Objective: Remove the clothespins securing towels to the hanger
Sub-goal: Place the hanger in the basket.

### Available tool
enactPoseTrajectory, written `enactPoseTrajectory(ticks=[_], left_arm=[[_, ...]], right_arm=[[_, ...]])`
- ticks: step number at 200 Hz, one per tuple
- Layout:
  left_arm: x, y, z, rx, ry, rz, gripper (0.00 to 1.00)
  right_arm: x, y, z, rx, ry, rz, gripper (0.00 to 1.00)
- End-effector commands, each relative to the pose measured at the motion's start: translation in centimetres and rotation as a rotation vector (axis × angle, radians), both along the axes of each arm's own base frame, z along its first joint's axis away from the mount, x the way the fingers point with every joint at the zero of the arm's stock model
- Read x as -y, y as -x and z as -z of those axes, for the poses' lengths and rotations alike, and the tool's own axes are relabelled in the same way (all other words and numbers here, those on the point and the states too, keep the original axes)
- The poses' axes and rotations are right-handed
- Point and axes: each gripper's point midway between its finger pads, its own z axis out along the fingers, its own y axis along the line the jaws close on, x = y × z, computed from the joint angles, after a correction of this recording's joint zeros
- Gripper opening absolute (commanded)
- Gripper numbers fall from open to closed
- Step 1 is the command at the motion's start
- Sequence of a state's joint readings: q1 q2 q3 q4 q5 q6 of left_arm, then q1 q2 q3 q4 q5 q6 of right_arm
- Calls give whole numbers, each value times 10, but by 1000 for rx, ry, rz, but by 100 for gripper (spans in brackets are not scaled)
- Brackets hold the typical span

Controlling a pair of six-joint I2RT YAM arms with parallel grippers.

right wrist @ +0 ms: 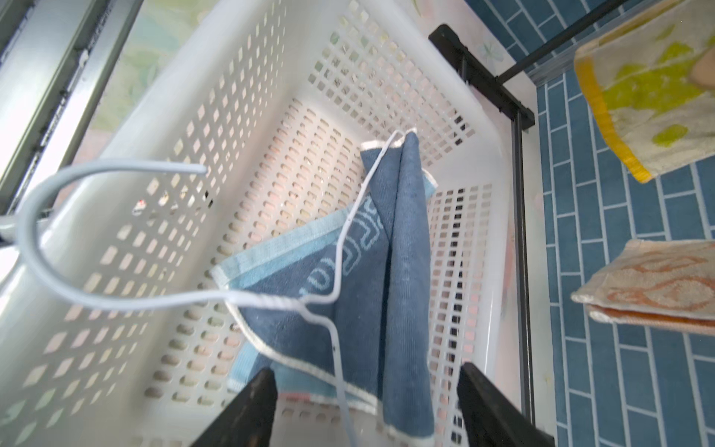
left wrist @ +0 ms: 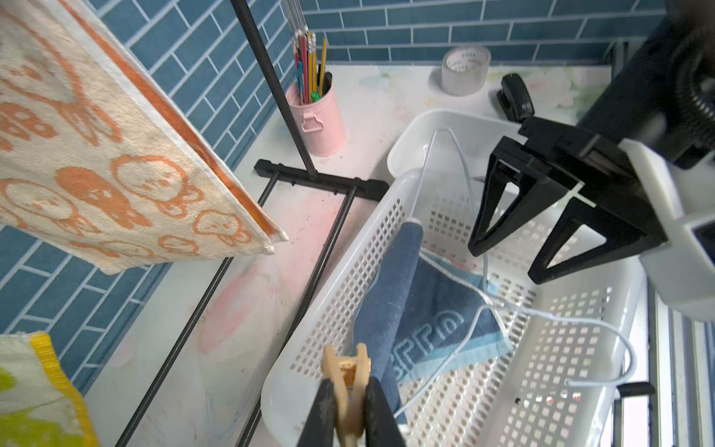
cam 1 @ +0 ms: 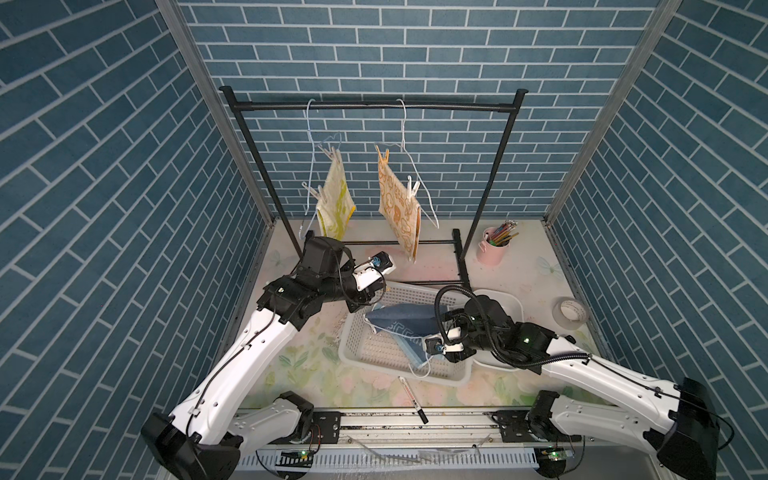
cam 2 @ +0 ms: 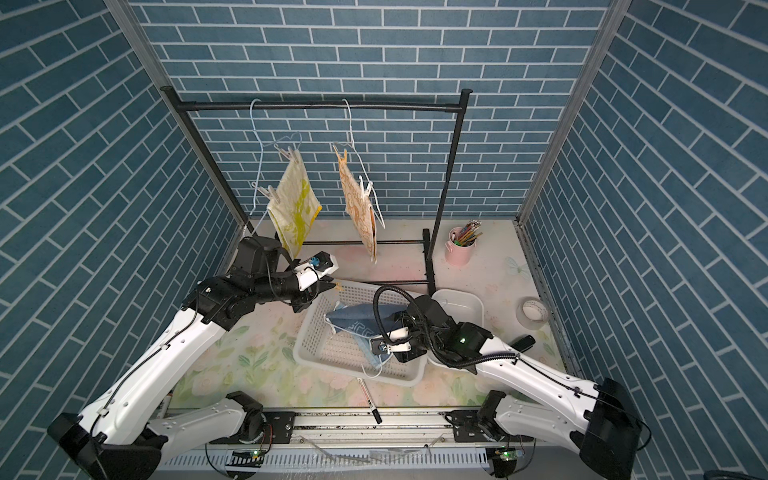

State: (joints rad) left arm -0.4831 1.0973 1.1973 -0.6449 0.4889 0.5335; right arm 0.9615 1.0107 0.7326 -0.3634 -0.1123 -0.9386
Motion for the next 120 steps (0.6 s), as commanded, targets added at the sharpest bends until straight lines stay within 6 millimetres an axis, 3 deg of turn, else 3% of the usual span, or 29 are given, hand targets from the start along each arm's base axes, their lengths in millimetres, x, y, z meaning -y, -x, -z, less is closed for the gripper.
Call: enactPoseTrajectory(ticks=[1, 18, 31, 66, 120], left_arm=[[9, -4, -20, -34, 181, -46, 0], [11, -9, -25, -63, 291, -101, 0], [12, -13, -27, -90, 370, -144, 0], [14, -20, -24, -184, 557, -224, 0], [16, -19, -20, -278, 699, -247, 0]], right_arm=[[44, -3, 10, 2, 173, 124, 76], [58, -13, 0, 23, 175, 219, 76], [54, -21, -22, 32, 85, 282, 76], [14, -30, -92, 3, -287, 305, 78], [-40, -55, -159, 72, -569, 209, 79]])
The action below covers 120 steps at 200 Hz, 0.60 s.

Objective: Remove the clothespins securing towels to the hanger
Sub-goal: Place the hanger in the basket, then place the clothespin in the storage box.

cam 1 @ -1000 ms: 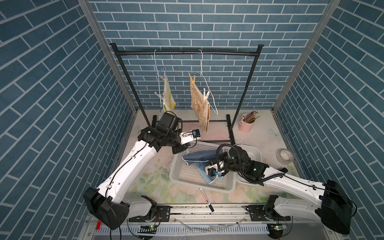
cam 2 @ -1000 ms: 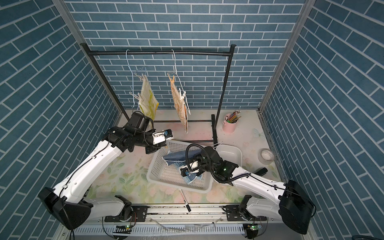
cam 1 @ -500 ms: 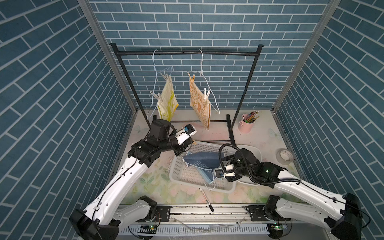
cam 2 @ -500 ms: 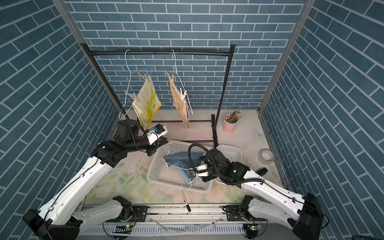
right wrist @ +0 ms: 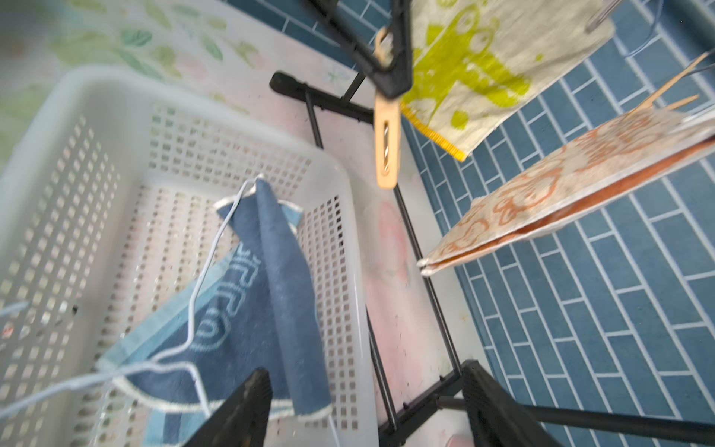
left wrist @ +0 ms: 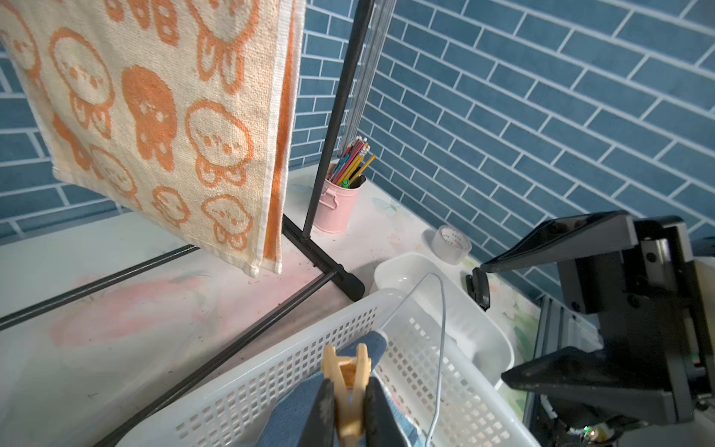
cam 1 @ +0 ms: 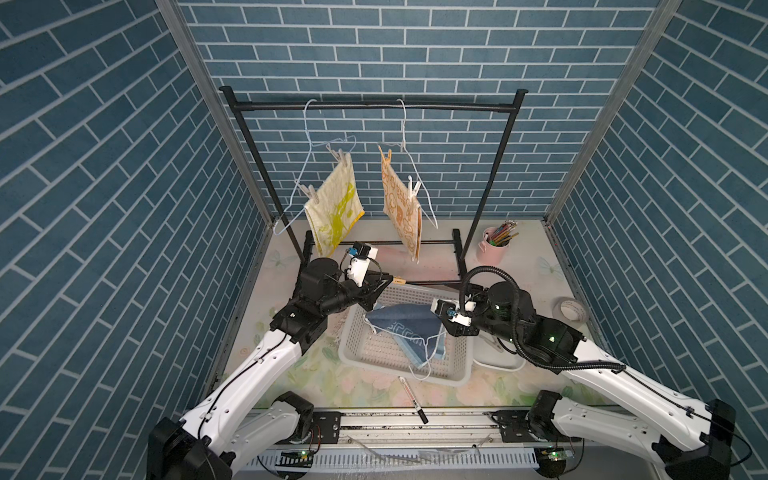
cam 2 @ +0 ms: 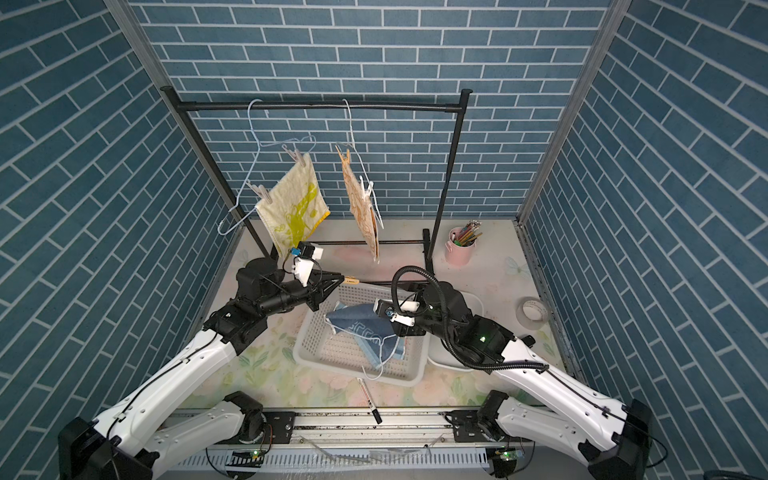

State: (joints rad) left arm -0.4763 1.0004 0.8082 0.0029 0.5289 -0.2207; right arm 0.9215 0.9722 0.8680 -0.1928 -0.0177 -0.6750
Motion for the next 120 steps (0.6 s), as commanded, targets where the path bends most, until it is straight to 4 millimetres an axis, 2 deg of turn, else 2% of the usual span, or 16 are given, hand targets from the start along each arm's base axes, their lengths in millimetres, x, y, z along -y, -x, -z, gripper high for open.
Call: enactPoseTrajectory(ticks=[1, 54, 90, 120], left_arm=[[1, 1, -30, 18, 139, -7, 0], [3, 2, -32, 25, 161, 3, 0], [7, 0, -30, 13, 171, 20, 0], [9, -1, -28, 3, 173, 28, 0]], right_arm=[[-30, -9, -51, 55, -202, -56, 79], [-77, -28, -57, 49, -270, -140, 77], [-98, -43, -51, 15, -313, -139, 63], [-102, -50, -45, 12, -313, -120, 52]])
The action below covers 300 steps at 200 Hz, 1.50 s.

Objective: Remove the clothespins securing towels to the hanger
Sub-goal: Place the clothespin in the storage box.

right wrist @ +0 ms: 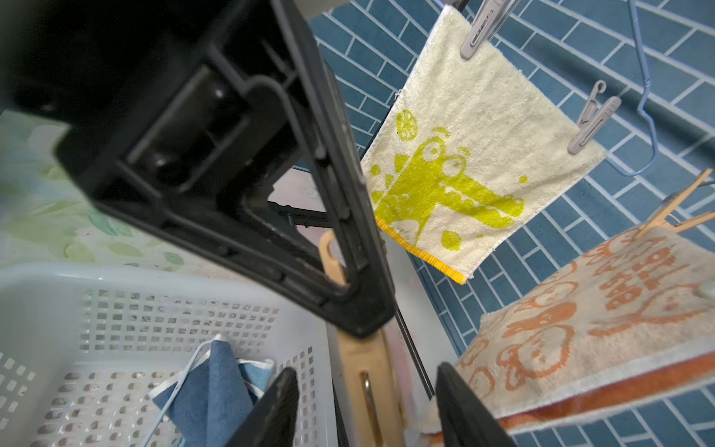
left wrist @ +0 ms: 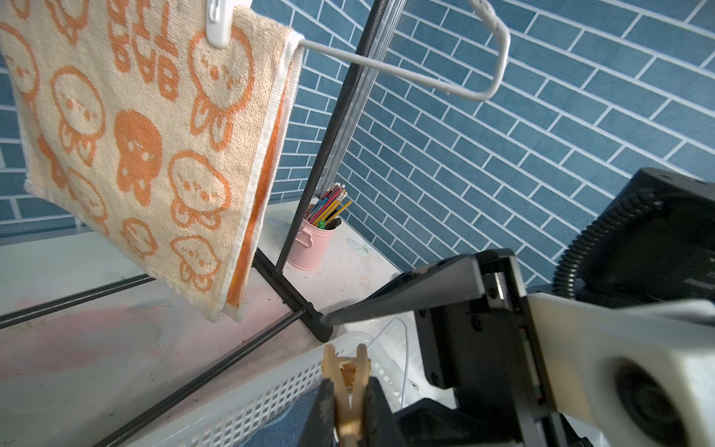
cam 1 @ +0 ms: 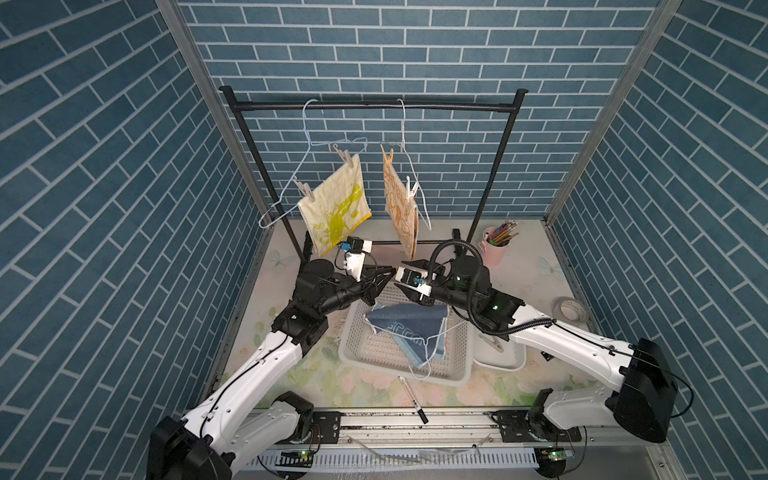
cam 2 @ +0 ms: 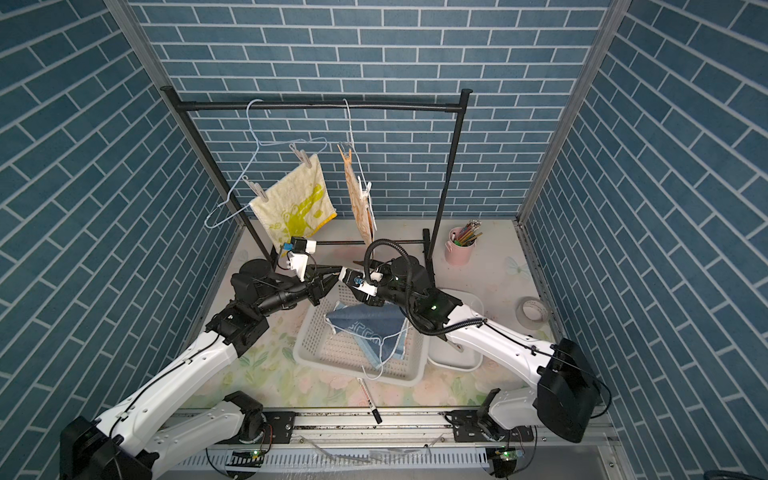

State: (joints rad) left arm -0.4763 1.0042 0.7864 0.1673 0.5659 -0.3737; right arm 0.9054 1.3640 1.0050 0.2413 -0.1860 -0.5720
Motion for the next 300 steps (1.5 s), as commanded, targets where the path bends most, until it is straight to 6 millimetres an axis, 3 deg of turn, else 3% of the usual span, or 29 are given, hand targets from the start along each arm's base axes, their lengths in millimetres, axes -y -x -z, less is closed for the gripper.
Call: enactPoseTrajectory(ticks=[1, 29, 63, 98, 133, 156, 191, 225, 228, 264, 300], left_arm=[[2, 0, -3, 9, 19, 18, 0], [3, -2, -1, -1, 24, 15, 0], [6, -3, 0, -17, 37, 31, 1], [11, -1, -5, -23, 64, 60, 31], [7, 6, -20, 34, 73, 61, 62], [-3, 11, -32, 106, 55, 17, 72], [-41, 7, -34, 185, -33, -197, 78], [-95, -4, -7, 143, -133, -501, 79], [-99, -5, 5, 125, -152, -521, 79], [-141, -2, 54, 48, -297, -713, 79], [-162, 8, 62, 67, -325, -794, 80]], right_arm=[[-5, -3, -26, 23, -90, -2, 52], [-5, -5, -18, 14, -77, 4, 44], [-4, -5, -13, 7, -67, 7, 22], [2, 0, -4, 1, -46, 10, 0], [18, 4, 7, -20, -12, 48, 0], [34, 6, 12, -48, 12, 103, 0], [86, 0, 8, -150, 5, 346, 0], [158, -1, 8, -344, -35, 701, 0], [164, -1, 7, -359, -42, 737, 0], [241, 13, 27, -610, -36, 1095, 0], [283, 25, 54, -837, -47, 1286, 0]])
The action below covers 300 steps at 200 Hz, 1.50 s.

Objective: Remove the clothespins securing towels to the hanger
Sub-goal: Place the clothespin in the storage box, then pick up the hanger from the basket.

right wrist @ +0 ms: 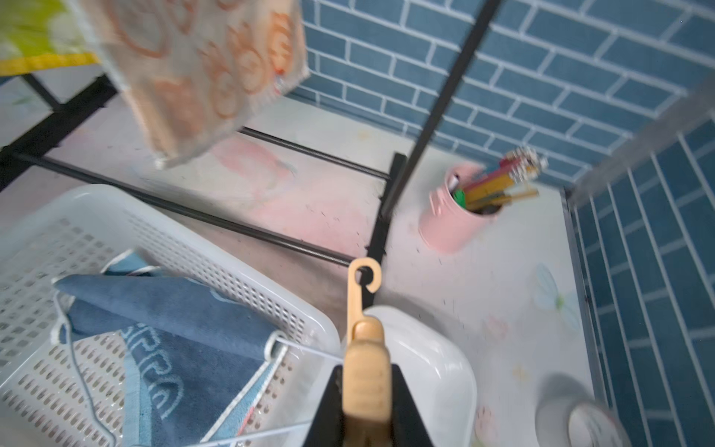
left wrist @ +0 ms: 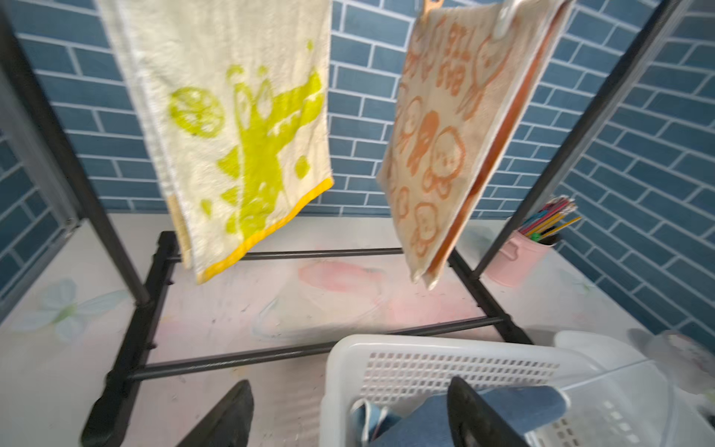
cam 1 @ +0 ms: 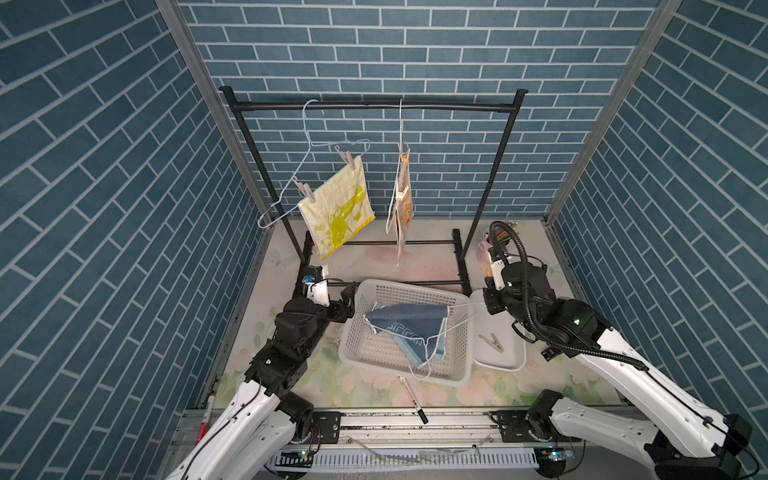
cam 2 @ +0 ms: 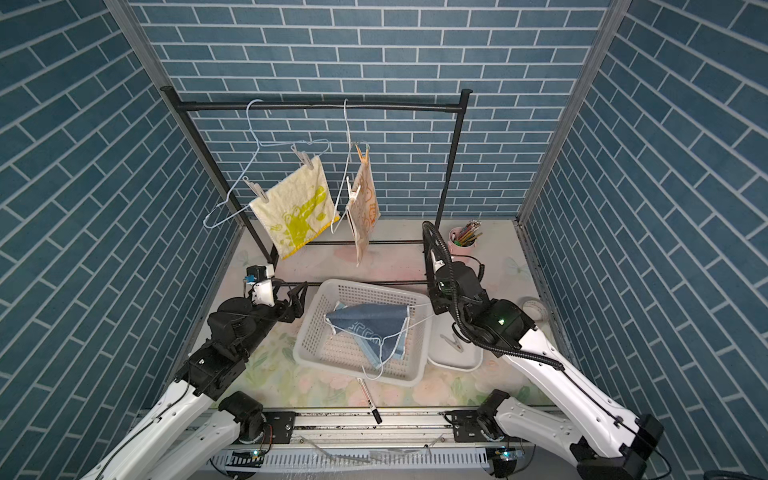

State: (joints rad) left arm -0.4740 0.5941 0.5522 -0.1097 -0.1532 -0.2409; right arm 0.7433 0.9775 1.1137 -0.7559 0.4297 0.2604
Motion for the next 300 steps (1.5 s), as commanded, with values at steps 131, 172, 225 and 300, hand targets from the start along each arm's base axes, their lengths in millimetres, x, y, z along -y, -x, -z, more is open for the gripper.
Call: enactPoseTrajectory(ticks=[131, 172, 225, 300], left_arm=[[-26, 6, 11, -6, -94, -102, 80], [-24, 5, 11, -9, -92, -97, 80], [-22, 4, 11, -6, -92, -88, 80], [-20, 0, 9, -11, -95, -90, 80]], right_arm=[[64, 29, 163, -570, -201, 417, 9], [67, 29, 162, -560, -197, 417, 23], [68, 27, 151, -535, -193, 403, 46], [64, 5, 63, -201, -135, 156, 54]])
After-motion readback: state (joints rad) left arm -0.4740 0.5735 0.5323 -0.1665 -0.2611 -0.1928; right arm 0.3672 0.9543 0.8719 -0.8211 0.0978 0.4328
